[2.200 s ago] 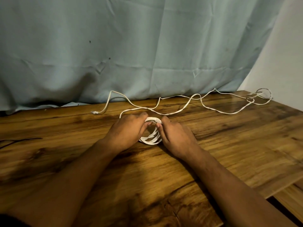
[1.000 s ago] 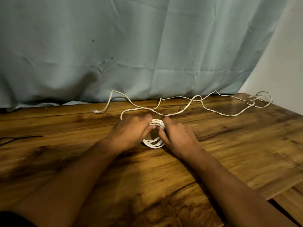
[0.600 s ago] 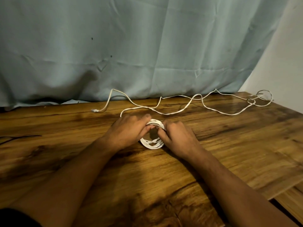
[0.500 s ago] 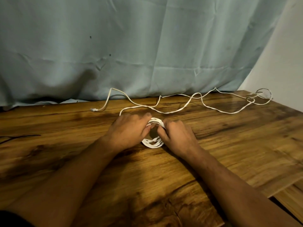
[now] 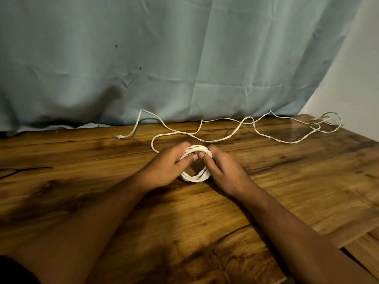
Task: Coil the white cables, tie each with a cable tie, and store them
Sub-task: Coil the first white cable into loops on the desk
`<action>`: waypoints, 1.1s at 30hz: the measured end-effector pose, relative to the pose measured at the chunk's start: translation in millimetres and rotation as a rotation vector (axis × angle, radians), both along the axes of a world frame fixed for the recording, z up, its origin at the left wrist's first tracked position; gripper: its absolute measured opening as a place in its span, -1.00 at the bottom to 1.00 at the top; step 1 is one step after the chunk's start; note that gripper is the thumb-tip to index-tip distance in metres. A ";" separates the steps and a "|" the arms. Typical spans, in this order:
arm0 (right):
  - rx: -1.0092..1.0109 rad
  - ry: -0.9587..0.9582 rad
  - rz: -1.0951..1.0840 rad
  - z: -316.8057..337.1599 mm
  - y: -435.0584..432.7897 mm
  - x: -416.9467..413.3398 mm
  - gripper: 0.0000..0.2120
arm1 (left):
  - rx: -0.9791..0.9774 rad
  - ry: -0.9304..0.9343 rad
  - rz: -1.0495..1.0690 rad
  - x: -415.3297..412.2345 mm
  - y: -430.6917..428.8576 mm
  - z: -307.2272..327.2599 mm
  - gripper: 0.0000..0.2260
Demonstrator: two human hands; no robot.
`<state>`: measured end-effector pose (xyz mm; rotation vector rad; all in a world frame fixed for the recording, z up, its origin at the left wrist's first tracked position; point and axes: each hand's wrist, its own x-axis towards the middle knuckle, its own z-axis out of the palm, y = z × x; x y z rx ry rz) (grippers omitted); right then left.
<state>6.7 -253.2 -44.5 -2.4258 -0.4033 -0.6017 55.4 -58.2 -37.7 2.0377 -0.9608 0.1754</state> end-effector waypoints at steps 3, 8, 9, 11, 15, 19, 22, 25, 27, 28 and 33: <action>0.056 0.039 0.044 0.4 -1.7 1.7 -0.75 | -0.069 0.142 -0.041 -3.6 -3.2 3.8 -0.92; 0.346 0.125 0.152 -4.0 8.7 1.3 -0.85 | -0.082 0.126 -0.003 0.6 -2.0 2.4 -0.94; 0.381 0.131 0.164 -4.1 11.2 0.8 -0.85 | -0.067 0.082 0.009 2.5 -0.5 1.6 -0.94; 0.466 0.175 0.199 -2.3 17.0 -1.4 -0.84 | -0.013 -0.033 0.026 6.9 3.2 -0.1 -0.93; 0.618 0.256 0.268 0.1 24.6 -7.2 -0.76 | 0.104 -0.256 0.101 12.4 6.6 -3.5 -0.98; 0.729 0.320 0.384 1.1 27.5 -8.0 -0.68 | 0.171 -0.362 0.140 11.7 7.9 -3.2 -0.94; 0.810 0.367 0.444 2.7 29.7 -9.3 -0.63 | 0.193 -0.398 0.156 12.5 8.5 -3.2 -0.79; 0.881 0.409 0.474 5.4 36.5 -13.0 -0.69 | 0.207 -0.389 0.162 14.1 8.9 -3.6 -0.72; 0.960 0.450 0.490 6.4 42.4 -14.4 -0.75 | 0.216 -0.387 0.177 15.7 8.6 -4.5 -0.77; 0.985 0.465 0.490 6.1 43.4 -13.8 -0.76 | 0.218 -0.382 0.181 16.6 8.3 -4.9 -0.79; 0.561 0.351 0.285 2.4 21.8 -5.7 -0.73 | 0.231 -0.313 0.166 15.4 7.8 -2.9 -0.89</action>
